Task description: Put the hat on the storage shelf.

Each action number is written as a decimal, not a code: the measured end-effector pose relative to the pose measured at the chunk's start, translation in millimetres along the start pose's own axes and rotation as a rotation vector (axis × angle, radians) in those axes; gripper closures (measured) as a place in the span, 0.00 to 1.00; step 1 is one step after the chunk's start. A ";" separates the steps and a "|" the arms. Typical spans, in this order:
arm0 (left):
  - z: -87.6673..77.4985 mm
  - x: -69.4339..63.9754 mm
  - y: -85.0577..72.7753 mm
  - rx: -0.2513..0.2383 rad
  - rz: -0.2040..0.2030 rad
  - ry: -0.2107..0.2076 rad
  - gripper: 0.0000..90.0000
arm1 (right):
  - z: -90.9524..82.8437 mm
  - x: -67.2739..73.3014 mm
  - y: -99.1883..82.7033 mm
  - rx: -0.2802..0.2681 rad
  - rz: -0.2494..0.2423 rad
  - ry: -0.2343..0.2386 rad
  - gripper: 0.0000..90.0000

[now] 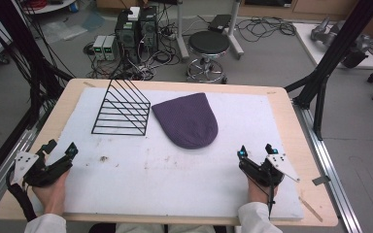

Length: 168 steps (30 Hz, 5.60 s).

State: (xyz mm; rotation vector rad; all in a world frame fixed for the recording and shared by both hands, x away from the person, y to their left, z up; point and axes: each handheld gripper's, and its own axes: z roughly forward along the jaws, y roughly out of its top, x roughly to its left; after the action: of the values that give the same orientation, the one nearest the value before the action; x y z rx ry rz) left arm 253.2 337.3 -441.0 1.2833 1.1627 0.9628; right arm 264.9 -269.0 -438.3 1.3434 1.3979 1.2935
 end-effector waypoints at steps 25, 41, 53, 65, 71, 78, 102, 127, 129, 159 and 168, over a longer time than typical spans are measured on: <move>0.9 -1.9 1.8 0.004 -0.023 0.036 0.24 | -4.0 -7.9 -2.6 0.014 0.038 -0.004 0.11; 2.3 -1.3 4.4 -0.009 0.010 0.054 0.20 | 12.0 13.3 20.0 -0.012 -0.176 0.126 0.11; 10.1 -4.8 3.7 0.002 -0.009 0.022 0.20 | 51.3 22.1 41.4 0.121 -0.259 0.263 0.11; 13.6 -4.1 3.1 0.008 -0.021 0.004 0.20 | 93.0 32.4 50.3 0.247 -0.299 0.366 0.11; 13.8 -2.6 3.0 0.009 -0.029 0.004 0.20 | 110.5 41.1 46.5 0.284 -0.319 0.369 0.11; 13.9 -2.2 3.4 0.004 -0.031 -0.002 0.20 | 124.2 50.8 39.0 0.321 -0.357 0.406 0.12; 12.4 0.6 3.6 0.001 -0.036 -0.003 0.20 | 139.6 58.6 20.6 0.414 -0.654 0.689 0.12; 13.3 1.7 2.5 0.004 -0.048 -0.007 0.20 | 151.6 47.2 8.3 0.403 -0.694 0.670 0.12; 13.6 1.4 2.4 0.008 -0.047 -0.008 0.20 | 154.0 47.5 8.7 0.400 -0.692 0.681 0.18; 12.5 1.5 2.0 0.007 -0.050 -0.017 0.22 | 168.7 53.4 24.3 0.623 -0.427 0.562 0.79; 11.1 2.4 2.1 0.005 -0.053 -0.013 0.22 | 164.8 56.5 28.2 0.590 -0.453 0.543 0.82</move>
State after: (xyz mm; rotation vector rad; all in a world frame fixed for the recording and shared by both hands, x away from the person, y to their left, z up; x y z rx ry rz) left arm 264.7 337.7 -439.9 1.2550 1.1841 0.9119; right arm 423.5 -191.8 -432.5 0.9450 2.4384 1.0021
